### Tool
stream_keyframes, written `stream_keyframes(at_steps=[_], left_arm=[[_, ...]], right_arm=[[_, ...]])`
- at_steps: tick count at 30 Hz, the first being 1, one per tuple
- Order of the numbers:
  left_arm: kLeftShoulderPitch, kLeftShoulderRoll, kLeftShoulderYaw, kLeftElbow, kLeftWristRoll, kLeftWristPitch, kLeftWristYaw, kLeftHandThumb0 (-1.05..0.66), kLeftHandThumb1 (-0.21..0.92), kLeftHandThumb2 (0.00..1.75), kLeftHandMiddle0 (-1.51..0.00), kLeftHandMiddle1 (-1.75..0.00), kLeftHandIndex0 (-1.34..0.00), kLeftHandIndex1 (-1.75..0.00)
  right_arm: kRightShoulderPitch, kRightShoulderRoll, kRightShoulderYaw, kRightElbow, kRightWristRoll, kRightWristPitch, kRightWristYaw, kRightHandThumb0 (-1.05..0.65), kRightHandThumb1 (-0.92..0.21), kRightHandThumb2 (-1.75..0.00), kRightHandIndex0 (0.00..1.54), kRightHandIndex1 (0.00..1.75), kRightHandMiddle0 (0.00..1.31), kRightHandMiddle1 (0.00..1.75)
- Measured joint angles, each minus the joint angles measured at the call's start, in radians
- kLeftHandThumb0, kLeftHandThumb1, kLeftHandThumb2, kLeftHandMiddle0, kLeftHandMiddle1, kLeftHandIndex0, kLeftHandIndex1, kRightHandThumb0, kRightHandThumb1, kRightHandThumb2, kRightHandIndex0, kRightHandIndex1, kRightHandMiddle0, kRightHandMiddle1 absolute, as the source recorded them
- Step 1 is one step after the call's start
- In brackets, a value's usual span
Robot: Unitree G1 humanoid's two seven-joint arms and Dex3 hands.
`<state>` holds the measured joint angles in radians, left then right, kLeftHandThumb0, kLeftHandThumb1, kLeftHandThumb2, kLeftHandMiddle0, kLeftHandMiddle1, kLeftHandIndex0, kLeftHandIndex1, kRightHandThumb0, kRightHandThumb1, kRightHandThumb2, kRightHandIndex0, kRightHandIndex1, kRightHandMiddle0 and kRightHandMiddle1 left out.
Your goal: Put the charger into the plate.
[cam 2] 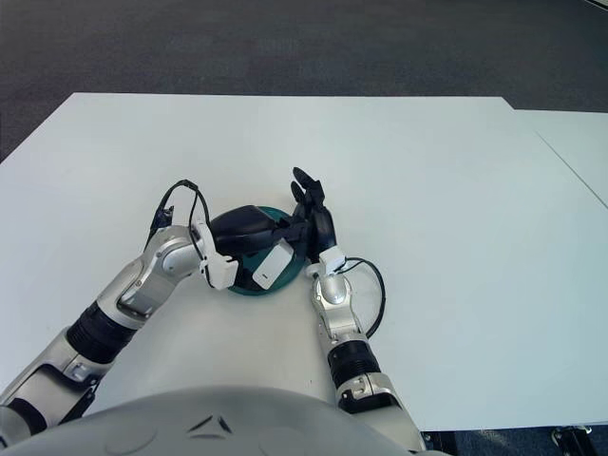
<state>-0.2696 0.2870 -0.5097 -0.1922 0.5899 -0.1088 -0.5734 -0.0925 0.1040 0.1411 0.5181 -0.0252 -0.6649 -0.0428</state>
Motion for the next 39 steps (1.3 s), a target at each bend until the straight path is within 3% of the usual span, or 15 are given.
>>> stream_keyframes(at_steps=[5,8,15,39], left_arm=[[-0.018,-0.002,0.003,0.036,0.016,-0.001,0.020,-0.49,0.26,1.38,-1.08,-1.75,-0.65,-1.75],[-0.047,0.006,0.007,0.076,0.044,-0.011,0.060,-0.49,0.26,1.38,-1.07,-1.75,-0.65,-1.75],[-0.110,0.040,0.036,0.162,0.114,-0.036,0.169,-0.49,0.26,1.38,-1.07,-1.75,-0.65,-1.75],[-0.169,0.114,0.060,0.200,0.192,-0.049,0.191,-0.48,0.28,1.35,-1.10,-1.75,-0.63,-1.75]], right_arm=[[-0.010,0.008,-0.034,0.017,0.014,0.055,-0.019,-0.77,-0.92,-0.92,0.04,0.00,0.00,0.22],[-0.019,0.011,-0.050,0.034,0.015,0.089,-0.068,-0.78,-0.92,-0.87,0.04,0.00,0.00,0.24],[-0.021,0.013,-0.068,0.036,0.011,0.083,-0.146,-0.80,-0.92,-0.88,0.09,0.01,0.00,0.32],[-0.017,0.012,-0.053,0.031,-0.007,0.028,-0.138,-0.76,-0.92,-0.97,0.14,0.01,0.00,0.42]])
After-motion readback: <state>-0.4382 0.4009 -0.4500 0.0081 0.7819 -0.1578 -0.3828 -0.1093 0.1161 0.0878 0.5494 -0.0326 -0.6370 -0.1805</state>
